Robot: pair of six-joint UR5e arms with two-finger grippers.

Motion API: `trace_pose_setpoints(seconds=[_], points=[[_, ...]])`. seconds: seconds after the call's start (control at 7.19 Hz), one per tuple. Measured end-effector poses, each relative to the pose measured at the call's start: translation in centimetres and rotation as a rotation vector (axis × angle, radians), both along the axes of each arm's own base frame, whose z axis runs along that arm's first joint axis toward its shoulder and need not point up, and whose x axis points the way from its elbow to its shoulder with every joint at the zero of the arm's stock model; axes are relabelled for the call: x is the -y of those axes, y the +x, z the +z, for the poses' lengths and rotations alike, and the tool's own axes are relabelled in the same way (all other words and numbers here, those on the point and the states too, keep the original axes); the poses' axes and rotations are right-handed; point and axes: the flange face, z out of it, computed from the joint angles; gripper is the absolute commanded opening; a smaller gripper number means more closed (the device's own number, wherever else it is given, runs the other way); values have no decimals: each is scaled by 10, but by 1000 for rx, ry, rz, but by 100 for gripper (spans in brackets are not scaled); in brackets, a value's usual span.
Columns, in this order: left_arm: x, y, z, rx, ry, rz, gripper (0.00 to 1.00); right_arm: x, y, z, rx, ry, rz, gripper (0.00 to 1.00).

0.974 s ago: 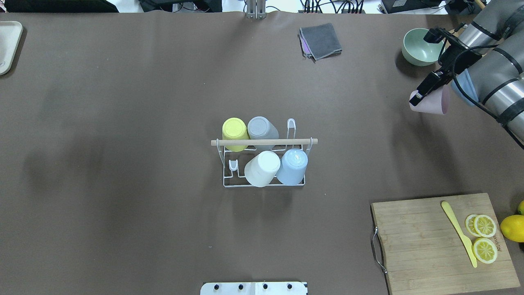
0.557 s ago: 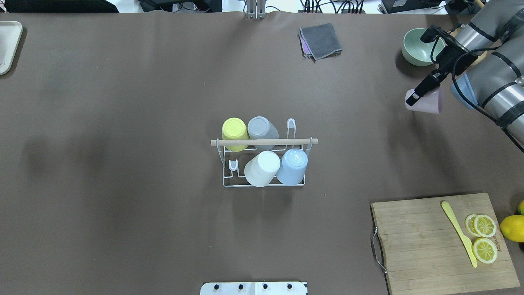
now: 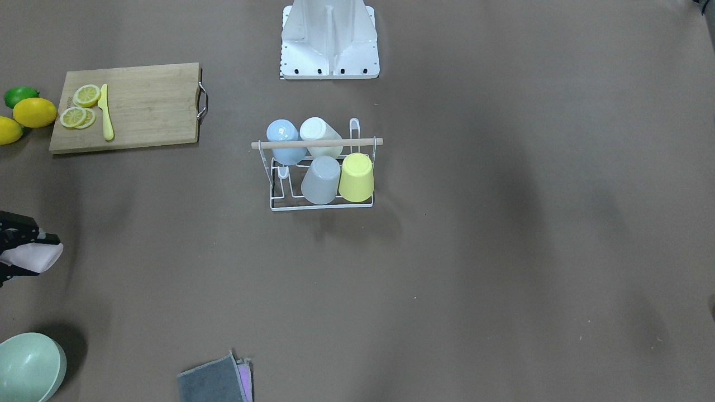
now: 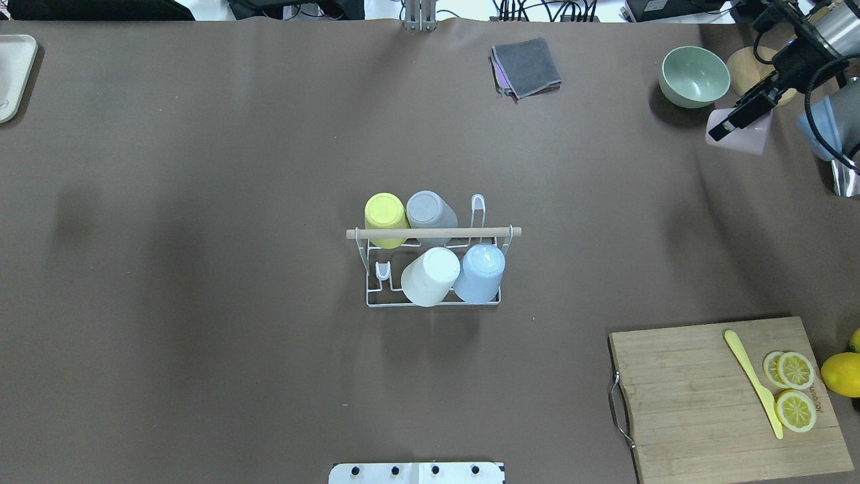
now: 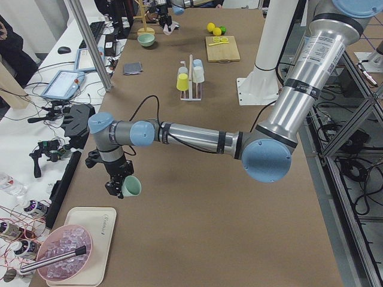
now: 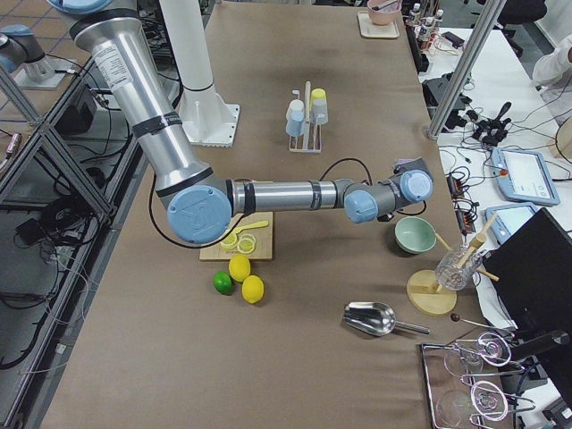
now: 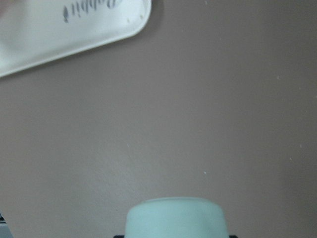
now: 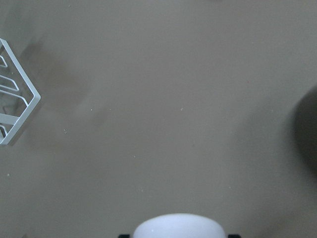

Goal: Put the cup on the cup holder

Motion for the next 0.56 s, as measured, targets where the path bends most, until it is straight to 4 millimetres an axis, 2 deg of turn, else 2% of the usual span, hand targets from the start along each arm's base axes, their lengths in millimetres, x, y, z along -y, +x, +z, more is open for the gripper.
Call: trace_pose_setpoints(seconds=[0.14, 0.28, 0.42, 0.56], points=[[2, -6, -10, -12, 90, -38, 0, -4, 10, -2, 14, 44, 15, 7], [-4, -9, -12, -33, 179, -81, 0, -11, 15, -6, 26, 85, 21, 7], [-19, -12, -9, -58, 263, -120, 0, -18, 18, -7, 38, 129, 22, 7], [-44, -14, -6, -82, 319, -155, 0, -24, 20, -5, 49, 171, 22, 7]])
